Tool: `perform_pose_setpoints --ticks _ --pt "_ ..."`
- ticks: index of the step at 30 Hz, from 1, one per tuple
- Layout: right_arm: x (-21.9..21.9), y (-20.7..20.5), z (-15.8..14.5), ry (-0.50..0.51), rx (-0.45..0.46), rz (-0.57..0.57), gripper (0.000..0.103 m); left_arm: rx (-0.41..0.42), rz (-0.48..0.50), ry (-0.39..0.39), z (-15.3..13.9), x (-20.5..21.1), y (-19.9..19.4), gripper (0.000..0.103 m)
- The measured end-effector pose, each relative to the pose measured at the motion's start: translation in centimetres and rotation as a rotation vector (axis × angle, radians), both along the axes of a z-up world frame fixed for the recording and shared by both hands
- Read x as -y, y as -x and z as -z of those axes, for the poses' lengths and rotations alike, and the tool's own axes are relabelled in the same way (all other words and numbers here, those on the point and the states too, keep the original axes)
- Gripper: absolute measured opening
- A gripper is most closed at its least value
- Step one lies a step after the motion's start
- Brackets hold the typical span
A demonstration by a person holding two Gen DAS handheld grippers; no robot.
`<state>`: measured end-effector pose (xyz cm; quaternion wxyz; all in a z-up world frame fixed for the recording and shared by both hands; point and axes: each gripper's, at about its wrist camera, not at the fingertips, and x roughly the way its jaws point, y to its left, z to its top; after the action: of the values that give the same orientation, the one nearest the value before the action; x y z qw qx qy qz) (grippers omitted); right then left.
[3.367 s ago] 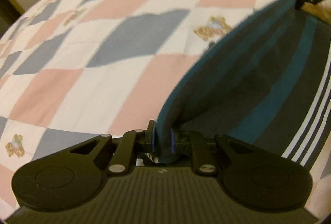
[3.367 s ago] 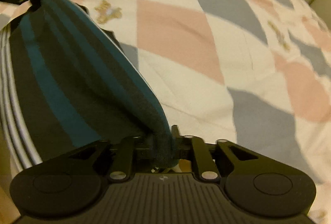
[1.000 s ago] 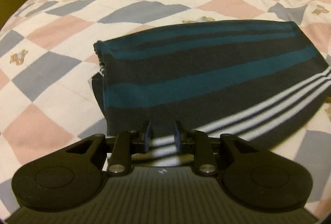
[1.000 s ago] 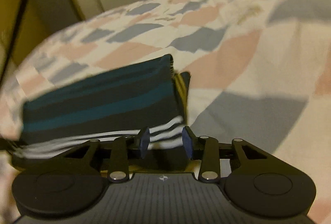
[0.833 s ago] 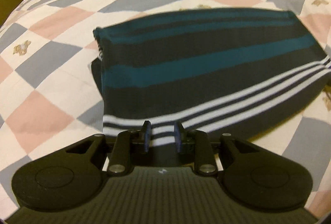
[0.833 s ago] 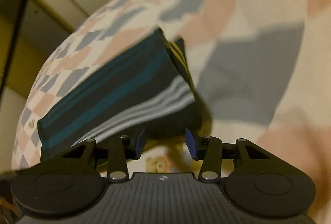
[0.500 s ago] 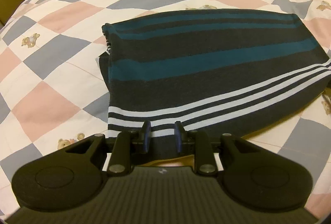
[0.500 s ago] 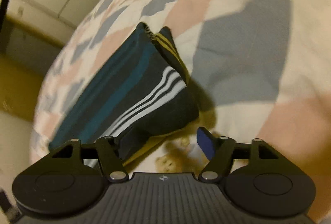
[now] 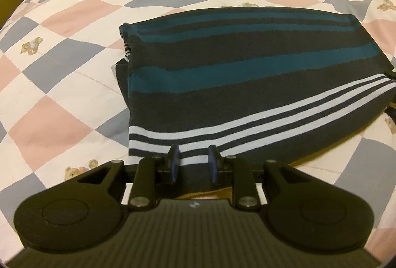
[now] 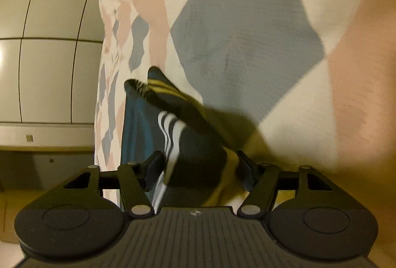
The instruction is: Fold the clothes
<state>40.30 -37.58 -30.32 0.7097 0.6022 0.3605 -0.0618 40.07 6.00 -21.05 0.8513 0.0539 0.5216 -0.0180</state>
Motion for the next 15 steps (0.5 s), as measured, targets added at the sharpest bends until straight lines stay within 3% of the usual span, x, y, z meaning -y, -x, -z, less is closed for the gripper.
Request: perform_pose_setpoints --ticks 2,6,10,12,15 --pt "-0.8 -1.0 -1.2 0.113 -0.001 -0.061 0.038 0.0 0.003 0.01 0.1 -0.2 0.0 0.022" --pt "-4.7 -2.1 -5.4 0.565 0.046 -0.293 0.032 0.001 0.01 0.03 0.3 -0.7 -0.1 0.025" --pt "-7.4 -2.7 -6.7 0.764 0.006 -0.385 0.03 0.001 0.016 0.049 0.5 -1.1 -0.2 0.025" --pt "-9.6 -2.6 -8.1 0.918 0.05 -0.454 0.029 0.006 0.024 0.056 0.5 -1.3 -0.1 0.025" --pt "-14.2 -2.6 -10.3 1.161 0.186 -0.584 0.028 0.012 0.025 0.081 0.2 -2.0 0.1 0.025"
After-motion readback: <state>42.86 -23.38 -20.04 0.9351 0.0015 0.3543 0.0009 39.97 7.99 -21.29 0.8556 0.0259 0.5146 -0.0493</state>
